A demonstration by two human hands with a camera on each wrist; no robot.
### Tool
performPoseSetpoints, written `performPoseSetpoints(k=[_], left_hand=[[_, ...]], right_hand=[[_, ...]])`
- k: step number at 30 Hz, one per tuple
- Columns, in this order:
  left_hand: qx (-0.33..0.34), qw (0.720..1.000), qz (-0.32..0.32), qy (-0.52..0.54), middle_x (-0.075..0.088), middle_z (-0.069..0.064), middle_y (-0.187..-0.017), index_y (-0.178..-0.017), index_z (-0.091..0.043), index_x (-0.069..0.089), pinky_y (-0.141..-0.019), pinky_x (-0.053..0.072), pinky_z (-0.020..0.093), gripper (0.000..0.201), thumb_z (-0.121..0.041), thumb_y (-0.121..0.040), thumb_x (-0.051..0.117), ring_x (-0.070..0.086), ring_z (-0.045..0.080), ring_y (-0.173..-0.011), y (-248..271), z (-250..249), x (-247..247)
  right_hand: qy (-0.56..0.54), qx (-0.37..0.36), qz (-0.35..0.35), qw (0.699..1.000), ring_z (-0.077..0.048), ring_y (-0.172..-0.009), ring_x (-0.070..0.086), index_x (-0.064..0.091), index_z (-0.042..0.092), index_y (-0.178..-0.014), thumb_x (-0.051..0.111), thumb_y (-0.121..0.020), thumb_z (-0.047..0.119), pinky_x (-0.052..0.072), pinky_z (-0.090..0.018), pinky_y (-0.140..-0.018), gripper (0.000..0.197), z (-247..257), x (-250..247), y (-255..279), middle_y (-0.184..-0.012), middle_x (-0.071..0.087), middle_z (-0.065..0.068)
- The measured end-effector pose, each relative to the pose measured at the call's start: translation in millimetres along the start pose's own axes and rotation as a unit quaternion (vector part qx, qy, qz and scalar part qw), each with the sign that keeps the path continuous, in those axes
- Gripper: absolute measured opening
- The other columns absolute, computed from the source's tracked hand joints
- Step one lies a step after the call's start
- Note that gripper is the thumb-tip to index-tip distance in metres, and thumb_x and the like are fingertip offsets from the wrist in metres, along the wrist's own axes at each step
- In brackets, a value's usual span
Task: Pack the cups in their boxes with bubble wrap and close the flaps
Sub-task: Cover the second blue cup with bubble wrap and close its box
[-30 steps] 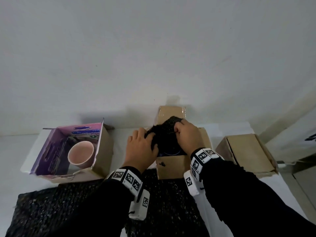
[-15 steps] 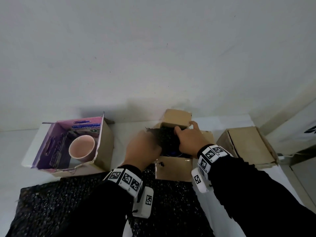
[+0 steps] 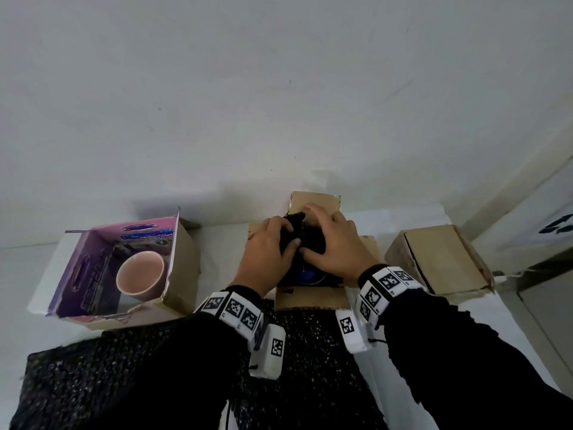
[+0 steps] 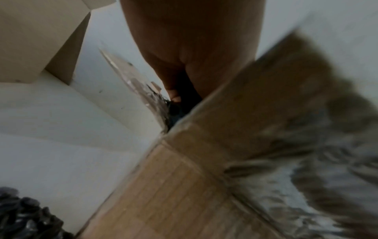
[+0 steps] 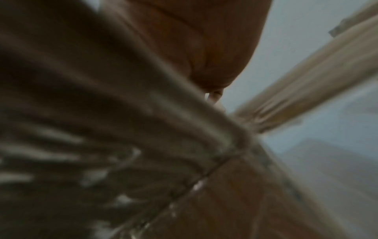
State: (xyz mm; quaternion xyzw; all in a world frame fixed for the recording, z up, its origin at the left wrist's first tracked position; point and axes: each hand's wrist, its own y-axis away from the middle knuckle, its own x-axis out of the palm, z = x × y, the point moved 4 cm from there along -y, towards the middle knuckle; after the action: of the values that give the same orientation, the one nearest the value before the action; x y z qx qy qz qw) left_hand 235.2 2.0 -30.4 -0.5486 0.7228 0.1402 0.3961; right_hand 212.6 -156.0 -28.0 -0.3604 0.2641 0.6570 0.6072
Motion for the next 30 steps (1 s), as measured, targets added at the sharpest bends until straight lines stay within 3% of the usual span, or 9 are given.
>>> performPoseSetpoints(k=[3, 6, 9, 12, 16, 20, 22, 26, 30], left_hand=[[0.024, 1.000, 0.011, -0.013, 0.061, 0.002, -0.109, -0.119, -0.021, 0.055, -0.088, 0.048, 0.044, 0.034, -0.038, -0.093, 0.043, 0.058, 0.022, -0.096, -0.9, 2.5, 5.9], [0.027, 1.000, 0.006, 0.006, 0.062, 0.004, -0.113, -0.132, -0.026, 0.044, -0.083, 0.049, 0.035, 0.040, -0.023, -0.093, 0.054, 0.058, 0.021, -0.096, -1.4, 4.5, 3.1], [0.074, 0.993, 0.014, -0.088, 0.061, 0.007, -0.102, -0.116, -0.014, 0.060, -0.072, 0.049, 0.037, 0.030, -0.013, -0.086, 0.065, 0.057, 0.027, -0.087, -3.3, 5.8, 6.7], [0.112, 0.963, 0.027, -0.242, 0.057, 0.006, -0.096, -0.093, -0.014, 0.071, -0.076, 0.045, 0.040, 0.014, -0.019, -0.083, 0.062, 0.051, 0.028, -0.088, -4.4, 10.0, 17.7], [0.120, 0.925, 0.064, -0.355, 0.063, 0.000, -0.092, -0.082, -0.018, 0.068, -0.094, 0.032, 0.045, 0.032, -0.032, -0.083, 0.039, 0.050, 0.026, -0.097, 1.6, 5.4, 25.4], [0.065, 0.906, 0.085, -0.410, 0.057, -0.002, -0.118, -0.102, -0.024, 0.064, -0.112, 0.002, 0.059, 0.034, -0.031, -0.082, 0.038, 0.035, 0.030, -0.132, 5.3, 6.3, 27.8], [0.044, 0.897, 0.084, -0.432, 0.047, 0.002, -0.125, -0.106, -0.025, 0.060, -0.110, 0.007, 0.057, 0.029, -0.026, -0.081, 0.044, 0.032, 0.031, -0.129, 5.1, 4.2, 26.6], [0.051, 0.913, 0.031, -0.404, 0.058, -0.005, -0.100, -0.095, -0.026, 0.056, -0.094, 0.023, 0.046, 0.015, -0.020, -0.081, 0.056, 0.043, 0.025, -0.105, 5.2, -1.0, 20.7], [0.073, 0.907, 0.011, -0.415, 0.061, -0.002, -0.095, -0.074, -0.021, 0.063, -0.092, 0.025, 0.046, 0.020, -0.037, -0.085, 0.063, 0.046, 0.026, -0.103, 11.0, 1.5, 19.7]], right_hand=[[-0.063, 0.020, -0.045, 0.997, -0.012, -0.087, 0.058, 0.055, 0.026, -0.115, 0.068, -0.083, 0.021, 0.051, -0.040, -0.082, 0.035, -12.5, 2.6, -7.1, -0.098, 0.066, 0.008], [-0.049, 0.015, -0.106, 0.993, -0.014, -0.073, 0.058, 0.057, 0.023, -0.096, 0.063, -0.082, 0.010, 0.052, -0.038, -0.070, 0.019, -19.6, 1.0, -9.1, -0.088, 0.061, 0.005], [0.047, -0.007, -0.125, 0.991, -0.019, -0.065, 0.053, 0.057, 0.020, -0.095, 0.060, -0.082, 0.013, 0.047, -0.031, -0.059, 0.015, -18.4, 1.1, -8.2, -0.091, 0.052, 0.002], [0.134, -0.046, -0.105, 0.984, -0.023, -0.065, 0.054, 0.064, 0.013, -0.091, 0.062, -0.080, 0.007, 0.043, -0.030, -0.055, 0.012, -17.3, 8.5, -8.1, -0.093, 0.056, -0.004], [0.231, -0.064, -0.051, 0.969, -0.030, -0.078, 0.059, 0.070, 0.008, -0.090, 0.064, -0.077, 0.006, 0.050, -0.037, -0.060, 0.014, -20.0, 23.6, -10.0, -0.095, 0.062, -0.011], [0.287, -0.081, -0.005, 0.954, -0.029, -0.080, 0.060, 0.068, 0.009, -0.089, 0.053, -0.077, 0.008, 0.046, -0.036, -0.066, 0.019, -14.0, 24.1, -13.2, -0.092, 0.064, -0.010], [0.312, -0.090, 0.020, 0.946, -0.028, -0.078, 0.061, 0.067, 0.012, -0.089, 0.053, -0.078, 0.013, 0.043, -0.036, -0.072, 0.017, -14.4, 28.3, -11.8, -0.085, 0.067, -0.007], [0.351, -0.056, 0.078, 0.931, -0.026, -0.083, 0.063, 0.052, 0.017, -0.116, 0.048, -0.089, 0.024, 0.031, -0.038, -0.093, 0.028, -17.5, 39.2, -7.4, -0.085, 0.070, -0.002], [0.328, -0.045, 0.035, 0.943, -0.029, -0.084, 0.063, 0.052, 0.017, -0.117, 0.060, -0.084, 0.022, 0.037, -0.042, -0.087, 0.034, -15.5, 36.4, -7.2, -0.104, 0.063, -0.007]])
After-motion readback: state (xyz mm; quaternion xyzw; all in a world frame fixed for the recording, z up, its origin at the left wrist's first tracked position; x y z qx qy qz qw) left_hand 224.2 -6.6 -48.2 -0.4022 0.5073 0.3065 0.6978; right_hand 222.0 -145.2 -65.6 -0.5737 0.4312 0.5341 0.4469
